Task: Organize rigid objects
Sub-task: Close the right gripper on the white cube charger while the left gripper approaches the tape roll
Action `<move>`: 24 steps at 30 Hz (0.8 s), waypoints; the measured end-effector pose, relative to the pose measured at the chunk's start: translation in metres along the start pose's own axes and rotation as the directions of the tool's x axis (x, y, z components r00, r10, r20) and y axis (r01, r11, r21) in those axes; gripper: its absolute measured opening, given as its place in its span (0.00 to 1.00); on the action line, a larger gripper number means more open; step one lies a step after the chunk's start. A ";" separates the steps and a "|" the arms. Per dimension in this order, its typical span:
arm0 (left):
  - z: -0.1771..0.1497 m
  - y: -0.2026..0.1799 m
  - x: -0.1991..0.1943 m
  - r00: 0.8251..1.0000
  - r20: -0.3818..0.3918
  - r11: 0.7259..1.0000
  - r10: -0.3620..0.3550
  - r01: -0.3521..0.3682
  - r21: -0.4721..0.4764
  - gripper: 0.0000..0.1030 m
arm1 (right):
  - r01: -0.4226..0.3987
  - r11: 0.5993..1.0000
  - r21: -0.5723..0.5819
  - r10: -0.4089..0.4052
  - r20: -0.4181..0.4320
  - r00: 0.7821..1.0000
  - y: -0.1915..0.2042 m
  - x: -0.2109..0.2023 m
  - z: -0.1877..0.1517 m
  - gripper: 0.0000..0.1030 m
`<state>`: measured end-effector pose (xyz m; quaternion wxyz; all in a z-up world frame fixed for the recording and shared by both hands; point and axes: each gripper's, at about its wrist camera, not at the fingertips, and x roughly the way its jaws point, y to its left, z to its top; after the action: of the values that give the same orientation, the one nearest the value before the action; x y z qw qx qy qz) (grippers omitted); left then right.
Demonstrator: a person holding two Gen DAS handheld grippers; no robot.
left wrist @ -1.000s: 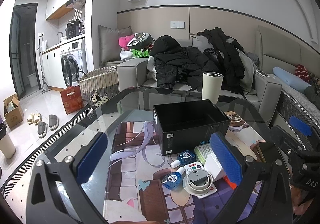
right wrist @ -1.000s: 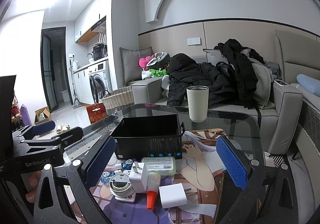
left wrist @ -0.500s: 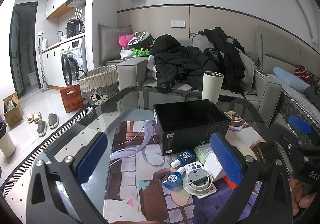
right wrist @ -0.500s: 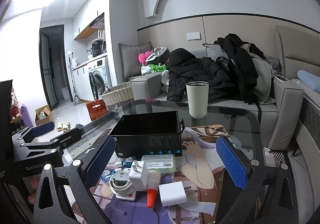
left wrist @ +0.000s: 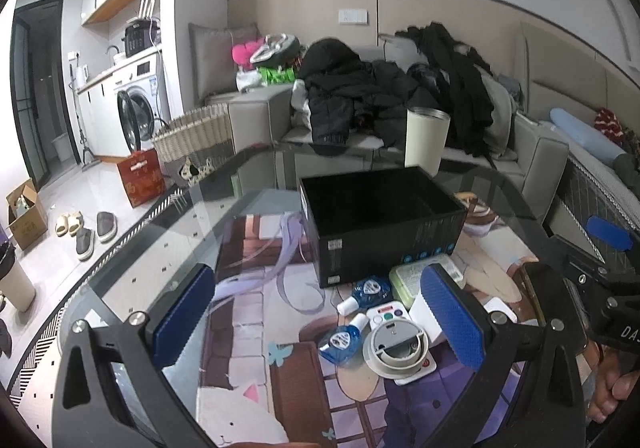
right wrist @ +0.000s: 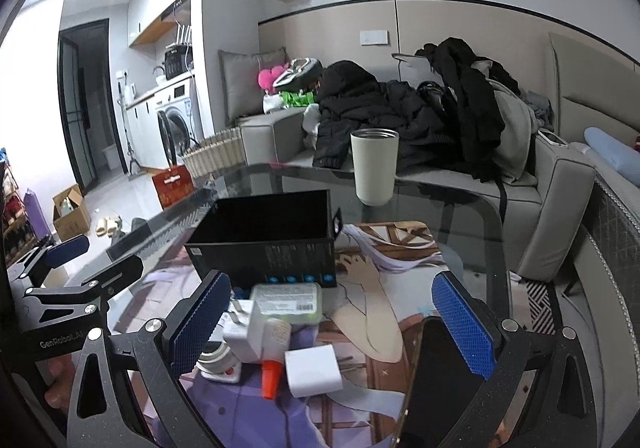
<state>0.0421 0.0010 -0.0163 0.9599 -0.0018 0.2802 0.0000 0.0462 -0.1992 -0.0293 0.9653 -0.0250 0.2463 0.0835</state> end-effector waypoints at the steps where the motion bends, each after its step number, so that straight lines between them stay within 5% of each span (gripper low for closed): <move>1: 0.000 -0.002 0.003 1.000 -0.014 1.000 -0.004 0.004 0.004 1.00 | 0.004 1.000 -0.006 -0.004 -0.008 1.000 -0.001 0.001 -0.001 1.00; 13: -0.008 -0.021 0.034 0.987 -0.159 0.998 -0.013 0.021 0.053 1.00 | 0.022 0.999 -0.028 -0.025 -0.134 0.991 -0.012 0.022 -0.010 1.00; 24: -0.027 -0.038 0.070 0.946 -0.325 0.993 -0.013 0.050 0.106 1.00 | 0.016 0.998 -0.065 -0.032 -0.250 0.968 -0.019 0.044 -0.030 1.00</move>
<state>0.0866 -0.0369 -0.0770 0.8994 0.0480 0.4333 -0.0316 0.0734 -0.2144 -0.0764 0.9260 -0.0685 0.3636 0.0757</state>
